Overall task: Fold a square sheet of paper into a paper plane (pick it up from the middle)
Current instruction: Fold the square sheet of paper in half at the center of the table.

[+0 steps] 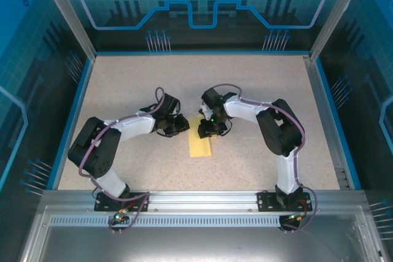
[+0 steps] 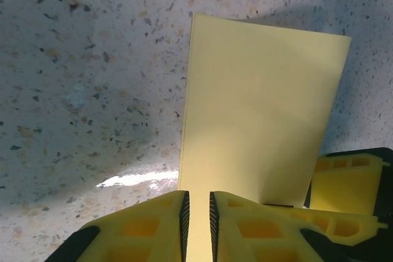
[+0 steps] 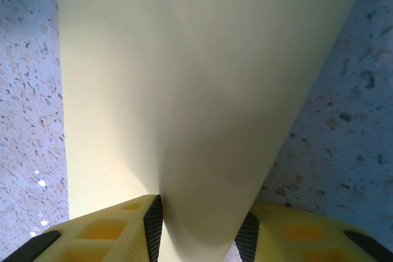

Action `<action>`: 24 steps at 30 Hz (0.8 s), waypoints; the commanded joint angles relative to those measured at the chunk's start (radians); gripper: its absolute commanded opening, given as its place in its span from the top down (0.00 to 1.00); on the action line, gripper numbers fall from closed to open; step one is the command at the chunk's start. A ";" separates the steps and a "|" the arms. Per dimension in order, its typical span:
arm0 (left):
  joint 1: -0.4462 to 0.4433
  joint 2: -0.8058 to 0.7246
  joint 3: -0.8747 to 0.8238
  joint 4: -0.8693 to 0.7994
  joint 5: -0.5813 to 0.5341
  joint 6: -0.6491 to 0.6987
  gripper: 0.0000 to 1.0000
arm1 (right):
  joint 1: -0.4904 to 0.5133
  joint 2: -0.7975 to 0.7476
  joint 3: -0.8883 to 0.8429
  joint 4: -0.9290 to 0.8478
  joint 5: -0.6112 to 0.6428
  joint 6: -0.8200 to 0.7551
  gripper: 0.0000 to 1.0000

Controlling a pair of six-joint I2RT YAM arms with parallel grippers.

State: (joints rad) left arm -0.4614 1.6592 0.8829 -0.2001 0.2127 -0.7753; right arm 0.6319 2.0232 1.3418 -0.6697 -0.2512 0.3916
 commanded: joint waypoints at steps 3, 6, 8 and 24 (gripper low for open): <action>-0.012 0.028 0.024 0.021 0.054 0.015 0.79 | -0.004 0.118 -0.045 0.038 0.080 -0.009 0.59; -0.017 0.047 0.031 0.028 0.066 0.015 0.81 | -0.003 0.116 -0.046 0.041 0.069 -0.014 0.59; -0.019 0.057 0.039 0.031 0.074 0.014 0.83 | -0.001 0.115 -0.046 0.042 0.070 -0.016 0.59; -0.033 0.129 0.065 0.010 0.087 0.013 0.92 | 0.000 0.119 -0.049 0.046 0.064 -0.015 0.59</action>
State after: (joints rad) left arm -0.4885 1.7657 0.9230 -0.1753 0.2710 -0.7765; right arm 0.6319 2.0247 1.3430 -0.6720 -0.2520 0.3912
